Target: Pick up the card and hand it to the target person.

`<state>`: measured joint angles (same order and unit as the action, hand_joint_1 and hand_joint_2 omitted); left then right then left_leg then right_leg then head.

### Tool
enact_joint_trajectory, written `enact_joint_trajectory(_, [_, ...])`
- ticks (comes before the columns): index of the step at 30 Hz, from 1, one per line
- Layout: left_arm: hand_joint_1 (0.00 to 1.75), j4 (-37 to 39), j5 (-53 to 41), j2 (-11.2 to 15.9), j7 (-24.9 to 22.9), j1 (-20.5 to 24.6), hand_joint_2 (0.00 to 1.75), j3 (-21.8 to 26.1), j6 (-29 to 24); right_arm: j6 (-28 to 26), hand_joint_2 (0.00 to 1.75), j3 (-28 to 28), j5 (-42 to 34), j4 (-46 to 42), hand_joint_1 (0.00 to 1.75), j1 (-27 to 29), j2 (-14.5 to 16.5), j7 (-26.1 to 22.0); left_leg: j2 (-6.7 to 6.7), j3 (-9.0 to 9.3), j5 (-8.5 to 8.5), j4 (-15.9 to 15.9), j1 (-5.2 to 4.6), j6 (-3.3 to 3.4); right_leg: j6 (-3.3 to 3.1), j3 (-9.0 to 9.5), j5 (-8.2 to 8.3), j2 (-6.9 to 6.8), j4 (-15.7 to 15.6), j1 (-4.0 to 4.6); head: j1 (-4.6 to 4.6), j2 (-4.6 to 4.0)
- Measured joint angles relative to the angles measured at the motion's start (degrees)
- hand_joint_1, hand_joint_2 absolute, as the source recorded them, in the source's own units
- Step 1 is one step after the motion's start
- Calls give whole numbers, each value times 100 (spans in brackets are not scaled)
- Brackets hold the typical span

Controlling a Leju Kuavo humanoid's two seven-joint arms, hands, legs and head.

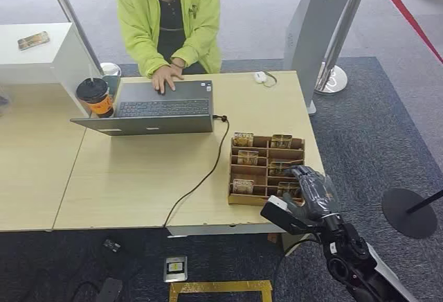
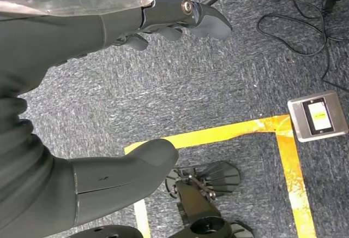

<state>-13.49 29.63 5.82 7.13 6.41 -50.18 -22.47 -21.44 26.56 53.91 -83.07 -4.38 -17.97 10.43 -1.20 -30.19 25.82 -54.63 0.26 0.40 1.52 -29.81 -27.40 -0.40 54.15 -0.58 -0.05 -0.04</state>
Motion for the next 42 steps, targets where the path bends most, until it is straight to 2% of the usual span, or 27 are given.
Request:
enact_joint_trajectory(13, [0,0,-3,-3,-18,-1,175,-5,-33,-42,175,0,85,171,72,-68,116,0,0,-1,0,0,0,0,0,0,0,0,0,0,1,0])
enact_joint_trajectory(19, [0,0,-1,-4,-18,-2,175,-91,-37,-44,175,0,213,267,83,-119,172,27,0,0,0,0,0,0,0,0,0,0,0,0,2,0])
enact_joint_trajectory(33, [0,0,21,-5,-14,-2,175,-136,-37,55,175,7,947,344,76,-128,188,389,0,0,0,0,0,0,0,0,0,0,0,0,3,0])
enact_joint_trajectory(39, [0,0,21,-5,-8,-1,175,-140,-37,190,175,16,1412,342,97,-128,188,624,0,0,0,0,0,0,0,0,0,0,0,0,3,0])
enact_joint_trajectory(42, [0,0,32,-5,-7,-2,175,-140,-37,244,175,25,1651,342,125,-131,188,695,0,-1,0,0,0,0,0,0,0,0,0,0,4,0])
